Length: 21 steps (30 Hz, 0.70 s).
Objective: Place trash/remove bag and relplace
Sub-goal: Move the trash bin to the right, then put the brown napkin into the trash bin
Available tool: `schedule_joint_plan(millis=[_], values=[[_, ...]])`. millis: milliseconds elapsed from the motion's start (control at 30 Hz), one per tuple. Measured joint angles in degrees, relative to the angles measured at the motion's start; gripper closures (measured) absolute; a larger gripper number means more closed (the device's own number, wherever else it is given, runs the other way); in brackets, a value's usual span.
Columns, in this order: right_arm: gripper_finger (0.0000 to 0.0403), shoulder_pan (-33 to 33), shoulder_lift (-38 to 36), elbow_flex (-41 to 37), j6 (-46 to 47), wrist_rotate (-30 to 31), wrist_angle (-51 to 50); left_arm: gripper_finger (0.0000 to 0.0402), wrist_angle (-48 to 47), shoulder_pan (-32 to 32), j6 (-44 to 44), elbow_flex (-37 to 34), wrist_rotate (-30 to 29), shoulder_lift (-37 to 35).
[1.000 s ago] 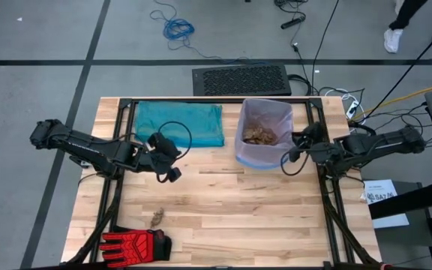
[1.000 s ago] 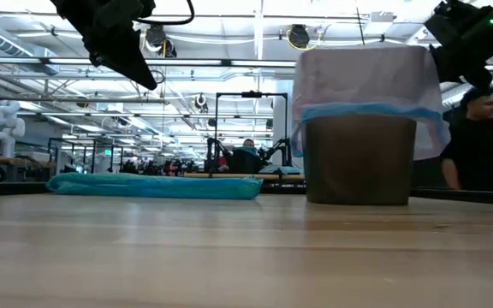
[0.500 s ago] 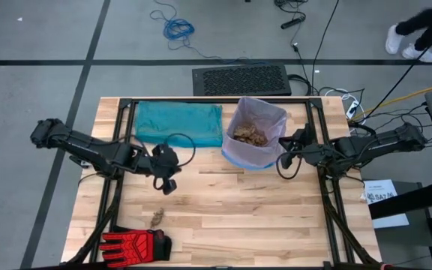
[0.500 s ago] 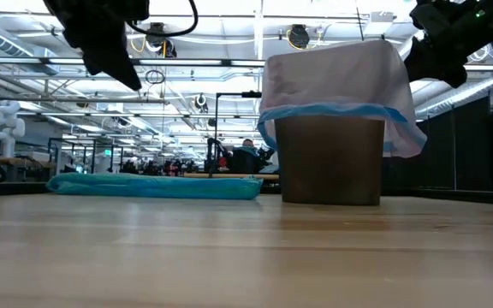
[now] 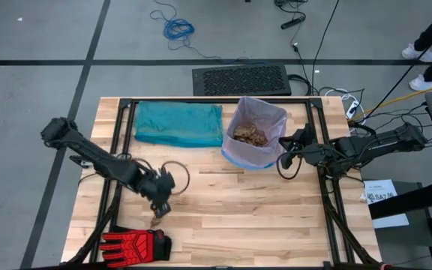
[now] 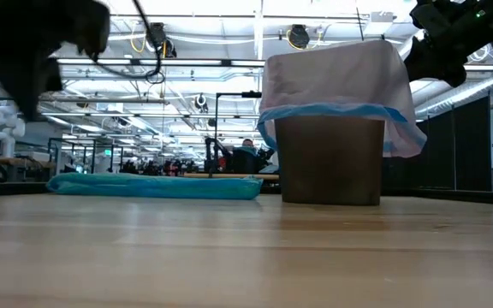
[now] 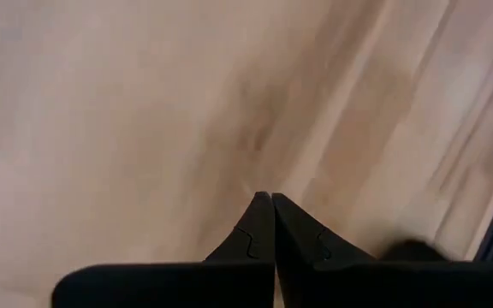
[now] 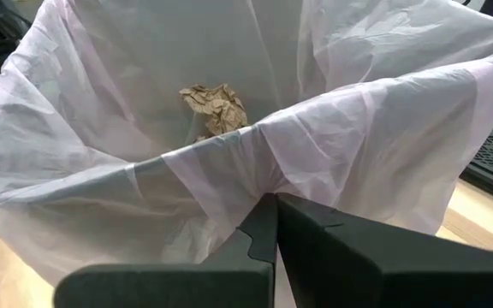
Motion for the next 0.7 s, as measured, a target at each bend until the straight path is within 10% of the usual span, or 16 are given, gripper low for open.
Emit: schedule_joint_plan(millis=[700], values=[[0.0403,0.0,0.0,0.0,0.0,-1.3,0.0,0.0402,-10.4,-9.3,-11.2,8.7,12.0,17.2]])
